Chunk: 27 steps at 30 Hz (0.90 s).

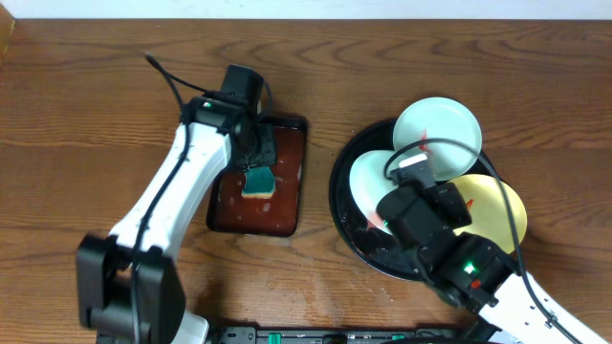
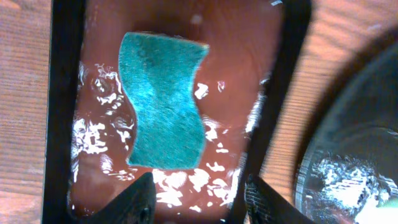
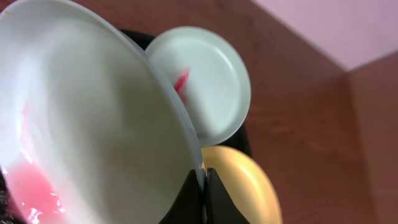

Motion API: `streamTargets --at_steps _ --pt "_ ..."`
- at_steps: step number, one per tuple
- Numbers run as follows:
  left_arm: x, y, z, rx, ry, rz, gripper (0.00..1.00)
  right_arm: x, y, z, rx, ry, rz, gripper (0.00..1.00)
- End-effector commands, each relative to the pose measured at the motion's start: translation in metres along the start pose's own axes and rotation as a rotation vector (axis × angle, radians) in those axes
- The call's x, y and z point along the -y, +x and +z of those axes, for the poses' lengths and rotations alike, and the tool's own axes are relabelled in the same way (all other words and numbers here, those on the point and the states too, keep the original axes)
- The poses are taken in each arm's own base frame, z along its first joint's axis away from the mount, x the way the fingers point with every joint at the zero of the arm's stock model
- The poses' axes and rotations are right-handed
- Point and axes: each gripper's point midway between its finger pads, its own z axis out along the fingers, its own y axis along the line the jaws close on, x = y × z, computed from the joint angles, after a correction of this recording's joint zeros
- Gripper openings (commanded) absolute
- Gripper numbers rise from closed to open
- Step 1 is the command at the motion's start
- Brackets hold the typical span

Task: Clean dirty plates on tray and stack at the side

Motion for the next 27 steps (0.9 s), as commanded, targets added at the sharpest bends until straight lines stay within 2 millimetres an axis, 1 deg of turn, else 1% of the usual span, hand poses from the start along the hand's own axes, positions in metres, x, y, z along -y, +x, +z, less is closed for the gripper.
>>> streamTargets --at_steps 1,5,6,8,10,11,14,19,24,27 --pt "0.014 -0.005 -0.039 0.090 0.079 0.035 0.51 0.014 -0.019 -0.016 0.078 0.107 -0.064 0.01" --pt "0.016 -0.005 -0.063 0.152 0.106 0.043 0.56 0.007 -0.028 -0.025 0.124 0.116 -0.186 0.01" --pt "0.017 -0.005 -0.067 0.164 0.110 0.044 0.60 0.003 -0.030 -0.027 0.134 0.110 -0.228 0.01" --pt "0.017 -0.005 -0.073 0.179 0.117 0.046 0.62 -0.003 -0.034 -0.031 0.155 0.101 -0.301 0.01" --pt "0.017 -0.005 -0.075 0.184 0.119 0.047 0.70 -0.007 -0.037 -0.035 0.172 0.095 -0.354 0.01" --pt "0.017 -0.005 -0.075 0.184 0.119 0.047 0.82 -0.007 -0.038 -0.036 0.179 0.104 -0.364 0.01" --pt "0.017 -0.005 -0.074 0.183 0.118 0.046 0.82 0.000 -0.043 -0.041 0.196 0.161 -0.351 0.01" --pt "0.017 -0.005 -0.074 0.183 0.118 0.047 0.82 0.016 -0.058 -0.048 0.238 0.263 -0.272 0.01" --pt "0.017 -0.005 -0.074 0.183 0.118 0.047 0.82 0.016 -0.071 -0.052 0.277 0.268 -0.270 0.01" --pt "0.017 -0.005 -0.074 0.183 0.118 0.047 0.82 0.016 -0.074 -0.053 0.284 0.272 -0.284 0.01"
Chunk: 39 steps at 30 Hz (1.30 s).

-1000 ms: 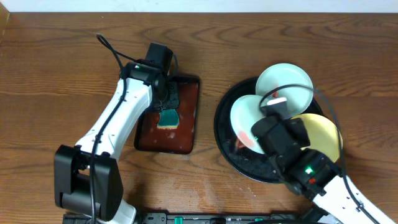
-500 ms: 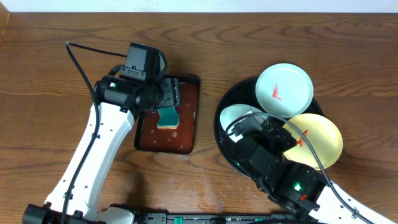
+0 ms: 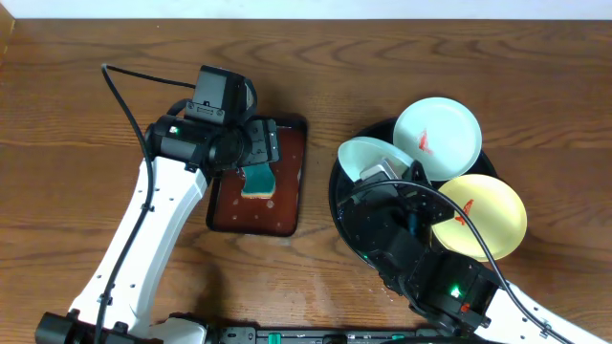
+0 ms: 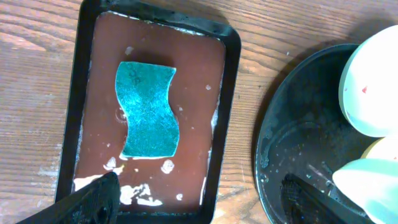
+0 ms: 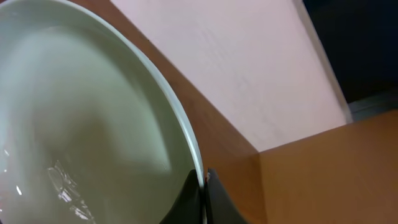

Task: Clean dirty plates on tray and stack at the side

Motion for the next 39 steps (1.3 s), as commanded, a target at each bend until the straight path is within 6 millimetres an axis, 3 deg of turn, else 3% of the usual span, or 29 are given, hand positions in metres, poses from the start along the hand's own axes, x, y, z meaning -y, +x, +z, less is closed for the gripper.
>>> streamTargets --at_steps 1,39 --pt "0.0031 -0.0033 -0.0034 0.009 0.010 0.011 0.83 0.0153 -0.0070 -0.0040 0.006 0.047 -0.028 0.01" --pt "0.0031 -0.0033 -0.0034 0.009 0.010 0.011 0.83 0.0200 -0.0053 -0.0043 -0.004 0.074 -0.035 0.01"
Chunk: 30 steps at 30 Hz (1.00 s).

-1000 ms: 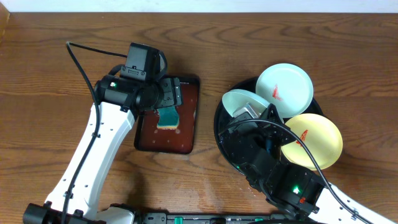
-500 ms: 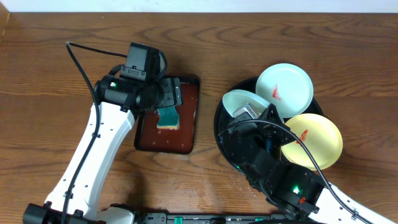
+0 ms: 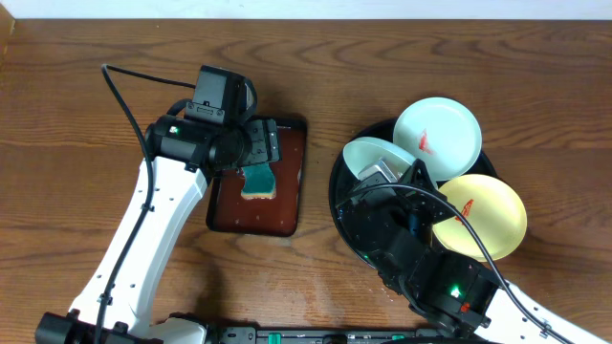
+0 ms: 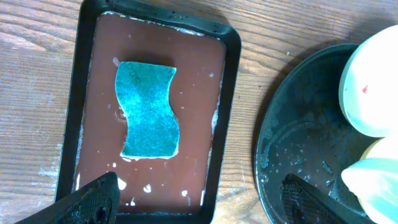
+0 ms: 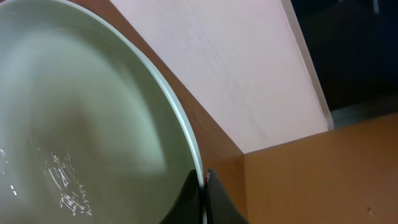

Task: Clean dirty plates on tray and stack at the side

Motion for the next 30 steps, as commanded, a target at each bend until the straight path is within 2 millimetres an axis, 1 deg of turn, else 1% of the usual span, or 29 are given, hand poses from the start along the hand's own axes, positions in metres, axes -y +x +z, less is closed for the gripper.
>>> streamTargets --at_steps 1,8,13,17,20,22,24,26,30 --pt "0.003 -0.003 -0.003 0.009 0.010 0.011 0.83 0.018 -0.004 -0.004 -0.004 0.060 0.031 0.01" --pt "0.003 -0.003 -0.003 0.008 0.010 0.011 0.83 0.021 -0.003 -0.004 -0.010 0.076 0.033 0.01" --pt "0.003 -0.003 -0.003 0.009 0.010 0.011 0.83 0.021 -0.003 -0.004 -0.008 0.075 0.085 0.01" --pt "0.003 -0.003 -0.003 0.008 0.010 0.011 0.83 0.021 -0.003 -0.004 -0.008 0.075 0.092 0.01" --pt "0.003 -0.003 -0.003 0.009 0.010 0.011 0.83 0.020 -0.003 -0.004 -0.007 0.075 0.135 0.01" --pt "0.003 -0.003 -0.003 0.008 0.010 0.011 0.83 0.017 -0.003 -0.004 -0.001 0.055 0.203 0.01" --pt "0.003 -0.003 -0.003 0.009 0.010 0.011 0.83 0.002 -0.003 -0.004 0.004 -0.024 0.319 0.01" --pt "0.003 -0.003 -0.003 0.008 0.010 0.011 0.83 -0.020 0.003 -0.003 -0.026 -0.144 0.451 0.01" --pt "0.003 -0.003 -0.003 0.008 0.010 0.011 0.83 -0.066 0.029 -0.003 -0.236 -0.358 0.767 0.01"
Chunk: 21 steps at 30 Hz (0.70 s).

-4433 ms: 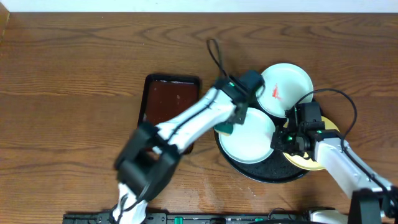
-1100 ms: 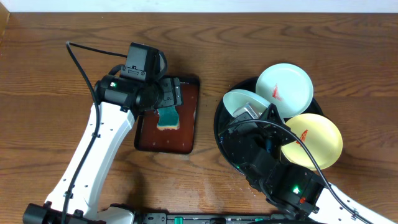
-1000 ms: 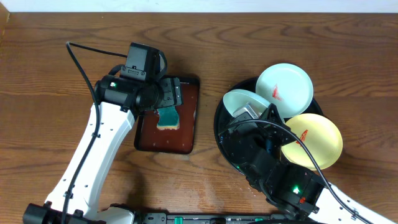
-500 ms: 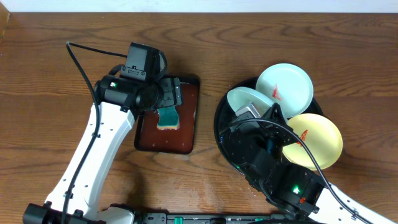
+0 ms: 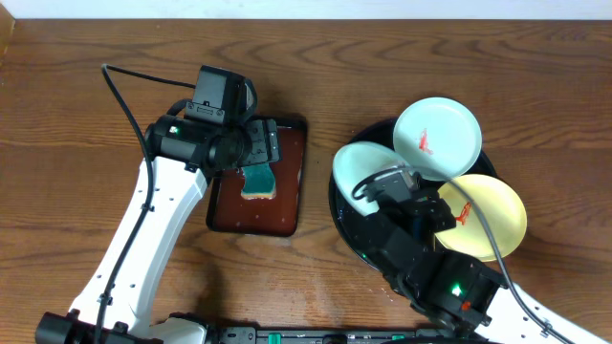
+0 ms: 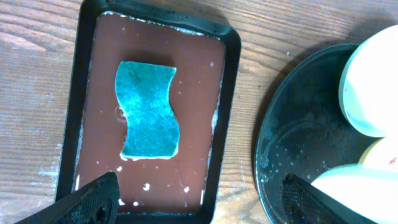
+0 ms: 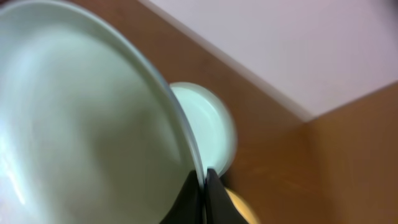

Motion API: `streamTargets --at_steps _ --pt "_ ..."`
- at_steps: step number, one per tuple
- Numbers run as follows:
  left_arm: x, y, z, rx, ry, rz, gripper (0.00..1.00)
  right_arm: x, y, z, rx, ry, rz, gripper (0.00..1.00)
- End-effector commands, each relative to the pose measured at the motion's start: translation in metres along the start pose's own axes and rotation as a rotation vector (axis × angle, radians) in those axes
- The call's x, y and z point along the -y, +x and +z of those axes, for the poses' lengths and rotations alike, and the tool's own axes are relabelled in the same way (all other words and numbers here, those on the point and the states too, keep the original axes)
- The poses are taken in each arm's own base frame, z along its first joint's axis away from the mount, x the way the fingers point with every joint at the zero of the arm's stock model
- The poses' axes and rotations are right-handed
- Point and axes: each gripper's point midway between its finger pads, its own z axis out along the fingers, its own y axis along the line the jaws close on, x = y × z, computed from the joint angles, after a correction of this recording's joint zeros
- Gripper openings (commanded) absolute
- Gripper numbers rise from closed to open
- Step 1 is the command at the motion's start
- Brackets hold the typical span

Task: Clean dirty plates on tray and stack at the side
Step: 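Lift the mint plate with the right gripper and move it right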

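My right gripper [image 7: 204,177] is shut on the rim of a pale green plate [image 5: 360,169], held tilted over the left part of the round black tray [image 5: 346,229]. In the right wrist view this plate [image 7: 87,124] fills most of the frame. A second pale green plate [image 5: 437,137] with a red smear leans at the tray's back. A yellow plate [image 5: 492,215], also smeared red, lies at the tray's right. My left gripper [image 6: 199,196] hangs open above the rectangular tray [image 6: 230,93] of brown water, where the teal sponge [image 6: 148,110] lies.
The wooden table [image 5: 86,105] spreads around both trays. The left arm [image 5: 153,220] crosses the table's left half and a black cable [image 5: 120,86] loops behind it. A pale wall [image 7: 298,43] rises behind the table's far edge.
The right gripper has tipped the held green plate flatter and a little to the left over the tray. The left gripper stays in place above the sponge, still open.
At first my left gripper sat low, close over the sponge, and my right gripper gripped a green plate with pink smears in the round tray. Then the left gripper was higher and open, the plate stood steeply tilted. Now the plate lies flatter.
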Motion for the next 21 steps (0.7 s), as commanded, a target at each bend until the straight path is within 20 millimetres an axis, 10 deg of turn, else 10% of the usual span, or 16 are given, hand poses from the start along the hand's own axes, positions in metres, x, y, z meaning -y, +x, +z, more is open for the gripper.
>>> streamTargets --at_steps 1,6,13,21 --pt "0.003 -0.003 -0.003 0.009 0.010 0.011 0.83 -0.034 0.020 0.003 -0.175 -0.212 0.454 0.01" --pt "0.003 -0.003 -0.003 0.009 0.010 0.011 0.83 0.006 0.028 0.013 -0.269 -0.180 0.616 0.01" --pt "0.003 -0.003 -0.003 0.009 0.010 0.011 0.83 0.113 0.034 0.027 -0.272 -0.135 0.909 0.01" --pt "0.003 -0.003 -0.003 0.009 0.010 0.011 0.83 0.225 0.136 0.050 -0.392 0.141 1.290 0.01"
